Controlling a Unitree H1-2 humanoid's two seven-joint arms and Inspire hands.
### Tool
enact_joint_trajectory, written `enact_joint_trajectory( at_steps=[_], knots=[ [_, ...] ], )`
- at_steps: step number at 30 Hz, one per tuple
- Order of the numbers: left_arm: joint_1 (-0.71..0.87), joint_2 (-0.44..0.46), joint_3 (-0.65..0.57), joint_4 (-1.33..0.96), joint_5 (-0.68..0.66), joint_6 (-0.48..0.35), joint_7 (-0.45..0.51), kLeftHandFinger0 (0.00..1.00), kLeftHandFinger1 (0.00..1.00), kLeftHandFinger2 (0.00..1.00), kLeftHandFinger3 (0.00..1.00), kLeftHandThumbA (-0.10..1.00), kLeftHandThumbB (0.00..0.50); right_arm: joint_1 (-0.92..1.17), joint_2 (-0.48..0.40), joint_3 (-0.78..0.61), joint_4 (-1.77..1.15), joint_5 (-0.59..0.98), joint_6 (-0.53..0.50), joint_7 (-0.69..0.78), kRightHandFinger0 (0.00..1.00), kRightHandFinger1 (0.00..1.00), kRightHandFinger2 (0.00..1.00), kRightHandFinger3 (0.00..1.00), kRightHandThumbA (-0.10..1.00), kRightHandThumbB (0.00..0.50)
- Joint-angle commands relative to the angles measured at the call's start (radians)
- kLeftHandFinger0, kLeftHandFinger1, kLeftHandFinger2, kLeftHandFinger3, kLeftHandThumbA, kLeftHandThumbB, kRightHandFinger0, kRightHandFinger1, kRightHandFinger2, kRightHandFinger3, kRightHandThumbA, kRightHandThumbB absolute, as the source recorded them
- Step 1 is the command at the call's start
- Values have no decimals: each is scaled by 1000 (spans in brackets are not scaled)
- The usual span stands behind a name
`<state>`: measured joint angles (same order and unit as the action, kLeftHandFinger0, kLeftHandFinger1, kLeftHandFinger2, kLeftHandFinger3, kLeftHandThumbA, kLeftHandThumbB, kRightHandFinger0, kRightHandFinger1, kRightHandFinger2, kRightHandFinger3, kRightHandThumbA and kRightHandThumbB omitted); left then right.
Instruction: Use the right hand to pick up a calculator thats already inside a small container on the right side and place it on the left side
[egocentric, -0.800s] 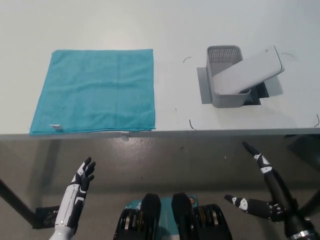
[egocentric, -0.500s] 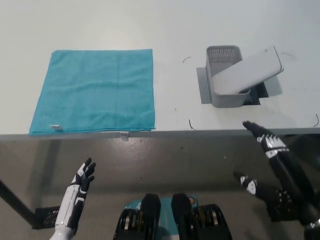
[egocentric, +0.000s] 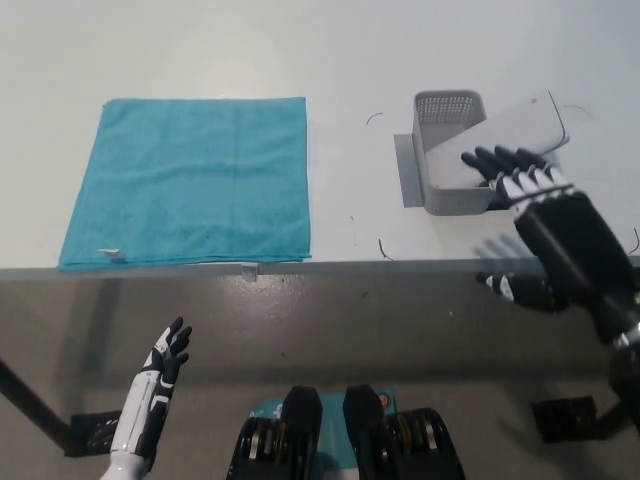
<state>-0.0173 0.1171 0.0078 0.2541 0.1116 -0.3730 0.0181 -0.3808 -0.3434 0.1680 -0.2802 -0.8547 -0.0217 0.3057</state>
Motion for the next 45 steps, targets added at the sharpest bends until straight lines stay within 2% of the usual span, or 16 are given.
enact_joint_trajectory(
  at_steps=[1, 9, 10, 19, 29, 45],
  knots=[
    [-29, 7, 16, -27, -14, -88, 16, 1000, 1000, 1000, 1000, 1000, 0, -182, -67, 39, 68, -304, 142, 170, 1000, 1000, 1000, 1000, 1000, 410],
    [-29, 8, 18, -21, -30, -96, 9, 1000, 1000, 1000, 1000, 1000, 0, -243, -97, 77, 183, -365, 170, 182, 1000, 1000, 1000, 1000, 1000, 396],
    [-29, 8, 18, -22, -28, -96, 10, 1000, 1000, 1000, 1000, 1000, 0, -254, -104, 82, 212, -362, 167, 168, 1000, 1000, 1000, 1000, 1000, 414],
    [-28, 9, 14, -19, -37, -97, 5, 1000, 1000, 1000, 1000, 1000, 0, -307, -131, 122, 326, -390, 176, 113, 1000, 1000, 1000, 1000, 1000, 422],
    [-26, 10, 12, -25, -37, -97, 2, 1000, 1000, 1000, 1000, 1000, 0, -361, -125, 142, 451, -382, 172, 46, 1000, 1000, 1000, 1000, 1000, 456],
    [-28, 17, 6, -12, -21, -97, 12, 1000, 1000, 1000, 1000, 1000, 0, -409, -95, 184, 502, -383, 181, 3, 1000, 1000, 1000, 1000, 1000, 454]
  ],
)
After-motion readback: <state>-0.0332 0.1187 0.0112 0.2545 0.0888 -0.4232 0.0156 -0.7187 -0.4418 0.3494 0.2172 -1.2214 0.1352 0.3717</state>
